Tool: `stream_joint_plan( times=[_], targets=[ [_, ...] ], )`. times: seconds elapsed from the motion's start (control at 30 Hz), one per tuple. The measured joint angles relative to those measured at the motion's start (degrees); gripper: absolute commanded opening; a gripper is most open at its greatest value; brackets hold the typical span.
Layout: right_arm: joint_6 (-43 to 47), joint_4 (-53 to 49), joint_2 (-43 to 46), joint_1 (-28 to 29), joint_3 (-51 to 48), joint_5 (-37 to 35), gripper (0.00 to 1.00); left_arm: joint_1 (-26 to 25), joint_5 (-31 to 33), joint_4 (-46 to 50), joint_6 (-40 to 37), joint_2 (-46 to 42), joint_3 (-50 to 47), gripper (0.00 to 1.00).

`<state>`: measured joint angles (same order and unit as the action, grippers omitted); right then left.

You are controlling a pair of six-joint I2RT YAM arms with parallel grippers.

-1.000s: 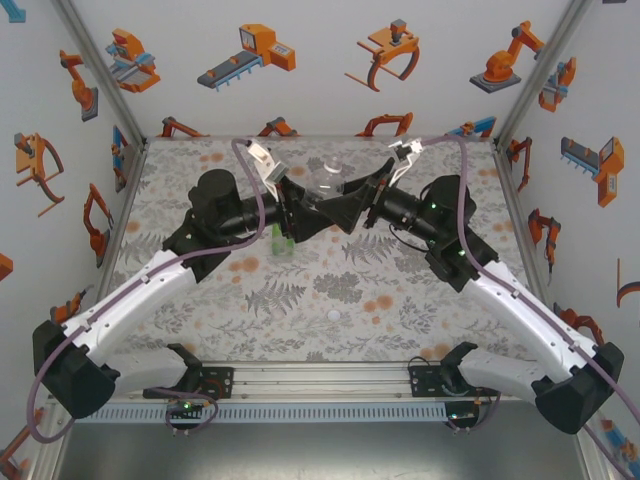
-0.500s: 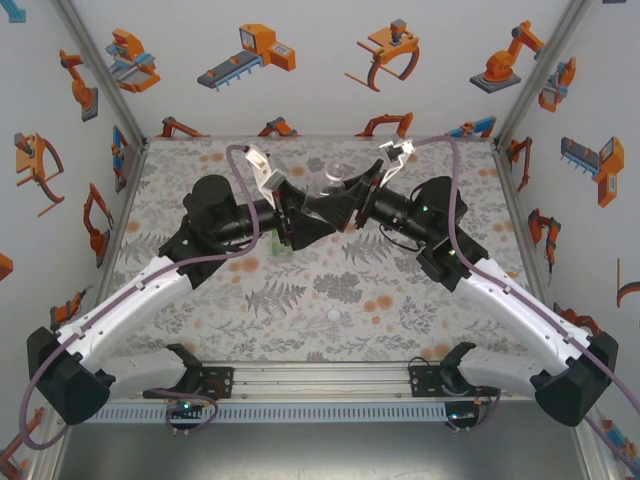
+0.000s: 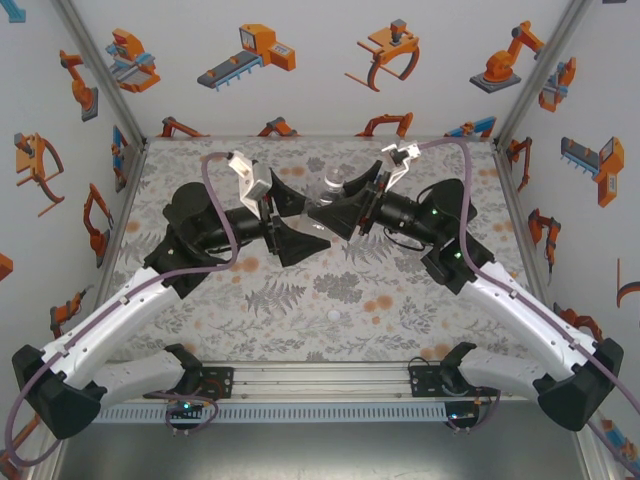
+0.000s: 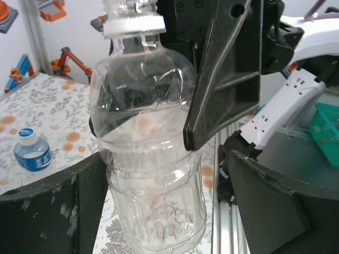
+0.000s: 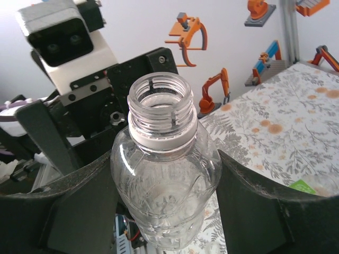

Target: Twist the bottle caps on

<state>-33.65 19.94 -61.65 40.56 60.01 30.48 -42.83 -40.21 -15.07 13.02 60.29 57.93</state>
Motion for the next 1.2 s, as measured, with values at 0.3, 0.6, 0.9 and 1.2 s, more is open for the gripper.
stream_joint_plan(
  times=[0.3, 0.6, 0.9, 1.2],
  targets=[
    [-2.34, 1.73, 0.55, 0.63, 1.9, 1.55, 0.42, -0.24, -1.88, 0.39, -0.17, 0.9, 0.48, 0.75],
    [-2.43, -0.66, 0.72, 0.74, 2.54, 0.0, 0.41, -1.81, -2.05, 0.44, -0.24, 2.69, 1.49, 0.66],
    [-1.29, -3.82, 1.73, 0.85, 3.1, -1.86, 0.39, -2.58, -1.66, 0.59, -0.17, 3.34, 1.99, 0.56],
    [-0.98, -4.55, 2.14, 0.92, 3.28, -2.08, 0.39, -2.91, -1.49, 0.55, -0.13, 3.43, 2.12, 0.46]
  ],
)
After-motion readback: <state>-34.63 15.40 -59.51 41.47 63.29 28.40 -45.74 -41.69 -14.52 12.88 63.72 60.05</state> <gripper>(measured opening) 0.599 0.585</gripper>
